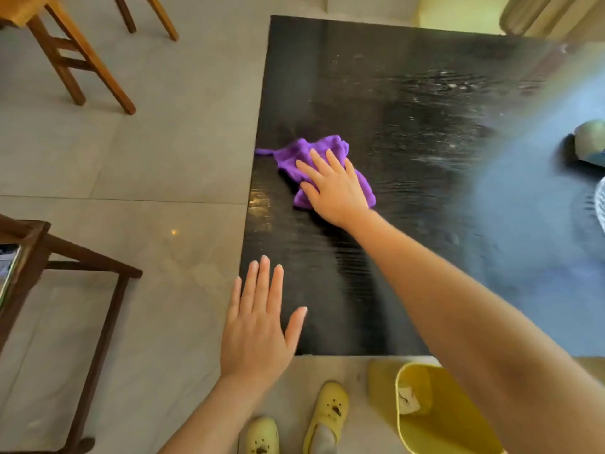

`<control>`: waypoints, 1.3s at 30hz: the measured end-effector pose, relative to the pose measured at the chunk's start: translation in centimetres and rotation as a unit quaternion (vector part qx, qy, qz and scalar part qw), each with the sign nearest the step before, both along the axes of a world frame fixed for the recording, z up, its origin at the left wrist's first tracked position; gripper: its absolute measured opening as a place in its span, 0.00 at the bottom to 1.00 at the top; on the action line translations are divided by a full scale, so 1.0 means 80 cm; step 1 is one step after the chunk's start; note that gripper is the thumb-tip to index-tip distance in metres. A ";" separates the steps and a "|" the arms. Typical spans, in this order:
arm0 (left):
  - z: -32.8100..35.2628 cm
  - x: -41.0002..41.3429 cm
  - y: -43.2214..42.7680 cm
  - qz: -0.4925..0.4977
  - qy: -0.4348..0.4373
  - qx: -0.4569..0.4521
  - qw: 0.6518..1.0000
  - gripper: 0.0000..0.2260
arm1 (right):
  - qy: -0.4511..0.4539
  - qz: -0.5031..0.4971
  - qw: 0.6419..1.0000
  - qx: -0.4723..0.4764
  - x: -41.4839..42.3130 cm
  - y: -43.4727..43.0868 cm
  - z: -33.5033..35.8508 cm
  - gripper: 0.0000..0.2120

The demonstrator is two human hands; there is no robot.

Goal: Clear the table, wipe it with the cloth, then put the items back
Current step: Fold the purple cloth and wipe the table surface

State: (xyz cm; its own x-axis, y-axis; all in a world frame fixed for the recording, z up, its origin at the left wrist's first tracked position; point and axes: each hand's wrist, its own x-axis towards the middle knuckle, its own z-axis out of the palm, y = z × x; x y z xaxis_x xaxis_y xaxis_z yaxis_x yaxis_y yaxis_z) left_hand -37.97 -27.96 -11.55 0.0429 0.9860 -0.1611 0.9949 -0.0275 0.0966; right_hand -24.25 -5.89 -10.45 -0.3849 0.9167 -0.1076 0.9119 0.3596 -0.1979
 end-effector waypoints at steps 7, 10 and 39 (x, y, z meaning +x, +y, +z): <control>0.006 -0.001 0.004 0.000 -0.016 -0.015 1.000 0.35 | 0.042 -0.063 0.997 -0.019 0.054 -0.217 0.012 0.24; 0.024 0.005 0.012 0.041 -0.095 -0.035 0.994 0.34 | 0.055 -0.104 0.993 -0.023 0.057 -0.265 0.010 0.24; 0.158 0.215 0.109 -0.289 -0.192 -0.271 0.898 0.04 | 0.291 -0.247 0.885 -0.267 0.292 -0.263 0.118 0.11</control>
State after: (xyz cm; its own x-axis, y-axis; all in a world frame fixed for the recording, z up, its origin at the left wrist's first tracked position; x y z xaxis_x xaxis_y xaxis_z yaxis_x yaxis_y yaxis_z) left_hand -20.74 -19.22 1.10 0.6777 0.5617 -0.4746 0.7198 -0.3746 0.5844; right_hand -0.87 -26.95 -1.04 -0.0846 0.8670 -0.4911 0.6193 -0.3403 -0.7075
